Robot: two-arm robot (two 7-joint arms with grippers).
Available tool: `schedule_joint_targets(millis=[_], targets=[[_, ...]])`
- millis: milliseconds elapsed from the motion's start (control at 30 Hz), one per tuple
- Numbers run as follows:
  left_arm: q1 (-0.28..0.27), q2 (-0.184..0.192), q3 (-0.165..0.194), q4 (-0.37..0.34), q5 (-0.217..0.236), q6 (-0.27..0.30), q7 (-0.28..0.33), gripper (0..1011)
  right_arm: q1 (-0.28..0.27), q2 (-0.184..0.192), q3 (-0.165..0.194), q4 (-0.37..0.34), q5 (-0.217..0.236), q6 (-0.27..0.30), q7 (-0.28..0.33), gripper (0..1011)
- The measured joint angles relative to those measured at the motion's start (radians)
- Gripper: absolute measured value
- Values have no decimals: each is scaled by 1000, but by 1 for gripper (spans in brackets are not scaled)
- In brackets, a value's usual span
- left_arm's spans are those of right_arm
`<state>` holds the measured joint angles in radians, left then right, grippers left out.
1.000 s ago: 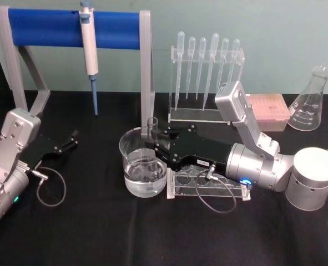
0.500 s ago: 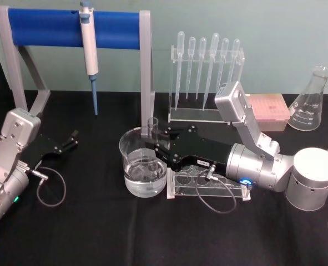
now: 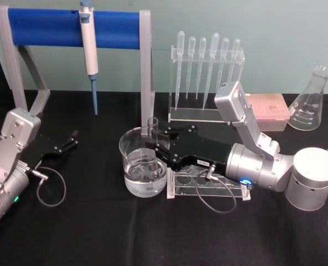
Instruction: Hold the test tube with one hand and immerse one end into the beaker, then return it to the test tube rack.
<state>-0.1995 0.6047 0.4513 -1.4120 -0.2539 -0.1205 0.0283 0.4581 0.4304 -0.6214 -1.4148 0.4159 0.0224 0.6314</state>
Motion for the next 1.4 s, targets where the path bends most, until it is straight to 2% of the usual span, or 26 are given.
schedule_joint_targets(millis=[1400], targets=[[0,0,0,0,0,0,0,1000,0,0,0,0,1,0,0,222]])
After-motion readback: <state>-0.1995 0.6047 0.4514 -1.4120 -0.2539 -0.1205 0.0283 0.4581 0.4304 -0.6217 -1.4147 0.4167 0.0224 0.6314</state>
